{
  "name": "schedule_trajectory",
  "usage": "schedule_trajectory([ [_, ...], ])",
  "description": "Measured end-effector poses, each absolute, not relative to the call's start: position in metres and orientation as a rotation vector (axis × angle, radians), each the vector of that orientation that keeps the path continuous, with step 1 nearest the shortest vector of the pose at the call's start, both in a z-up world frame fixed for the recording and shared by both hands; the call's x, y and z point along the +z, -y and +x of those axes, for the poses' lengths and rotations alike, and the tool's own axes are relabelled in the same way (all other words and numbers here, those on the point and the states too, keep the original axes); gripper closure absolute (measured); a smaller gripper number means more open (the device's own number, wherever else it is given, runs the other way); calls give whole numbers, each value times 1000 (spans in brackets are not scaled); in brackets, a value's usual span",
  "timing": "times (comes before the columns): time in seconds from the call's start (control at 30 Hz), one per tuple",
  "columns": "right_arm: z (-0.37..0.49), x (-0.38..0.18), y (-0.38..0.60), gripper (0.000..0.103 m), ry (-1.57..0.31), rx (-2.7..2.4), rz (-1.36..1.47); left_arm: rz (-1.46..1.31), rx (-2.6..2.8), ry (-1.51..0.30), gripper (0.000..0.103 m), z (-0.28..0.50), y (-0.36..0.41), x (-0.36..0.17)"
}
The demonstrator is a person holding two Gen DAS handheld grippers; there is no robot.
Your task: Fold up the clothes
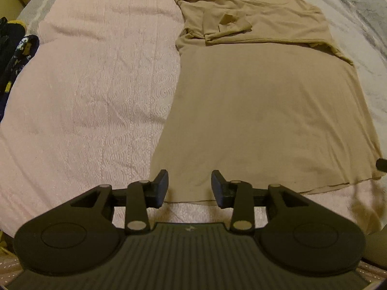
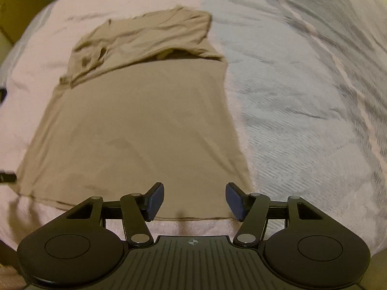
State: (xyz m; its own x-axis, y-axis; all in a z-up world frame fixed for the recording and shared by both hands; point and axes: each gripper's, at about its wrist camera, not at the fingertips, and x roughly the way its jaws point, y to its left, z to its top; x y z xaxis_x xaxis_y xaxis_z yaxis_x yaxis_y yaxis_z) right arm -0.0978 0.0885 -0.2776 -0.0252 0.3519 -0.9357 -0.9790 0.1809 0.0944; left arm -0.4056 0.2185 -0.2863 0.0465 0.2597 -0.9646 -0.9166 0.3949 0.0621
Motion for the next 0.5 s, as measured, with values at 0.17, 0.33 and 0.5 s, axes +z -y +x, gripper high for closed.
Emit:
schedule_trajectory([
  [0.17,-98,-289,-93,43,-1103,1245,-816,-728,1043,-1199,68,-403,-220,-294],
  [0.33,-85,-305,-93,43,-1107,1265,-831,-744,1037,-1188,68,-400,-217,-312],
  [0.5,-52,-303,-78,43,-1100,1327,-735,-827,964,-984,68,-445,-217,-308],
])
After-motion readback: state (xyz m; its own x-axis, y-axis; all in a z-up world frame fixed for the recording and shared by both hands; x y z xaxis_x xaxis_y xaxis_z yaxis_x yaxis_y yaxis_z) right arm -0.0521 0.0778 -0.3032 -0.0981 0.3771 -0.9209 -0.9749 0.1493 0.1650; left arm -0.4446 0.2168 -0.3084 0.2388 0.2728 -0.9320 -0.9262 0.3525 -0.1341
